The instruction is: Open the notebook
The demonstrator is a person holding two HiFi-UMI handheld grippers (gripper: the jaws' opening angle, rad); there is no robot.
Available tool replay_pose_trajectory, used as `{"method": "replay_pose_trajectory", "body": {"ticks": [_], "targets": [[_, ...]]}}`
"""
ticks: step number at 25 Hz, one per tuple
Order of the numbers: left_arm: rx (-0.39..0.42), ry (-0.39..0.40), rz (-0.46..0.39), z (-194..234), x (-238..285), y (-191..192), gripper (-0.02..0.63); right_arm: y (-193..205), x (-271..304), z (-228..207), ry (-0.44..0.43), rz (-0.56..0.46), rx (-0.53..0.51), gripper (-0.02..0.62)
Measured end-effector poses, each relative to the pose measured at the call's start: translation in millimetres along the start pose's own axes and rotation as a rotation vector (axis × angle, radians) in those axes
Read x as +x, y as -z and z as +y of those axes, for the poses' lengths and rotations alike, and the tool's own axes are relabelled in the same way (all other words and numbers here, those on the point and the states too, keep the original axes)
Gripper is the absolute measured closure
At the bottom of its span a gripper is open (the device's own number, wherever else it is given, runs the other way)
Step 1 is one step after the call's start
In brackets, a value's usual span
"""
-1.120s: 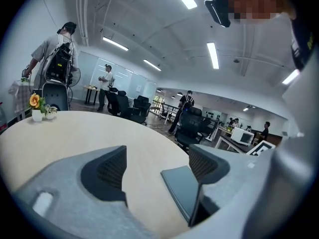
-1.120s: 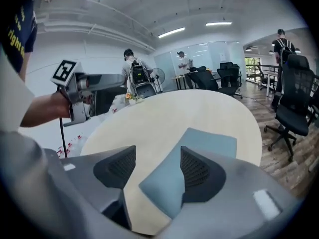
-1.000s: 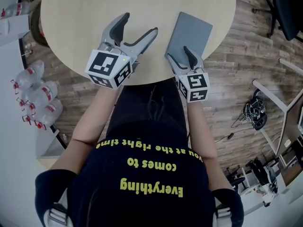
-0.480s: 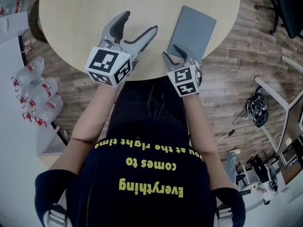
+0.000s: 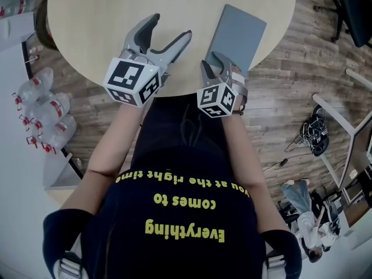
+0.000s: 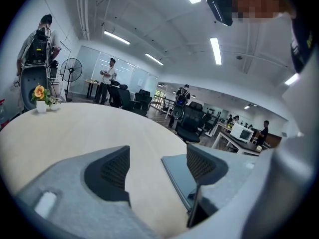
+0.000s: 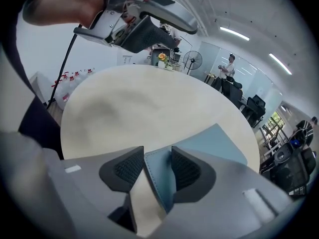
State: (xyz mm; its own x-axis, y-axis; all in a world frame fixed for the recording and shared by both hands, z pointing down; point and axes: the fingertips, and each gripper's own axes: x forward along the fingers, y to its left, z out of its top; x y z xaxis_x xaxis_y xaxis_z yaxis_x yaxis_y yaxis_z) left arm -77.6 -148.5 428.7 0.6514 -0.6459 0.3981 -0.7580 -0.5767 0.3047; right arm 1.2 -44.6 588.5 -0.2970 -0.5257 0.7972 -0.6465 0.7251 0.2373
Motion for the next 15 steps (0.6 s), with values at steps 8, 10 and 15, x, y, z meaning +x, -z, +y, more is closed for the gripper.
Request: {"method": "replay_pose_trajectory", "body": {"ticks": [8, 10, 15], "targets": [[-0.002, -0.015, 0.005, -0.2, -0.6, 1.5, 0.239, 0.6, 1.4, -5.6, -0.011, -0.027, 0.025, 0.414], [-0.002, -0.02, 0.004, 0.8, -2.6, 2.0, 0.238, -1.4, 1.4, -7.3, -0.032, -0.045, 0.062, 0.416], [-0.004, -0.024, 0.005, 2.1, -2.3, 2.0, 0.239, -7.1, 1.1, -19.0, -0.113, -0.117, 0.233, 0.423]]}}
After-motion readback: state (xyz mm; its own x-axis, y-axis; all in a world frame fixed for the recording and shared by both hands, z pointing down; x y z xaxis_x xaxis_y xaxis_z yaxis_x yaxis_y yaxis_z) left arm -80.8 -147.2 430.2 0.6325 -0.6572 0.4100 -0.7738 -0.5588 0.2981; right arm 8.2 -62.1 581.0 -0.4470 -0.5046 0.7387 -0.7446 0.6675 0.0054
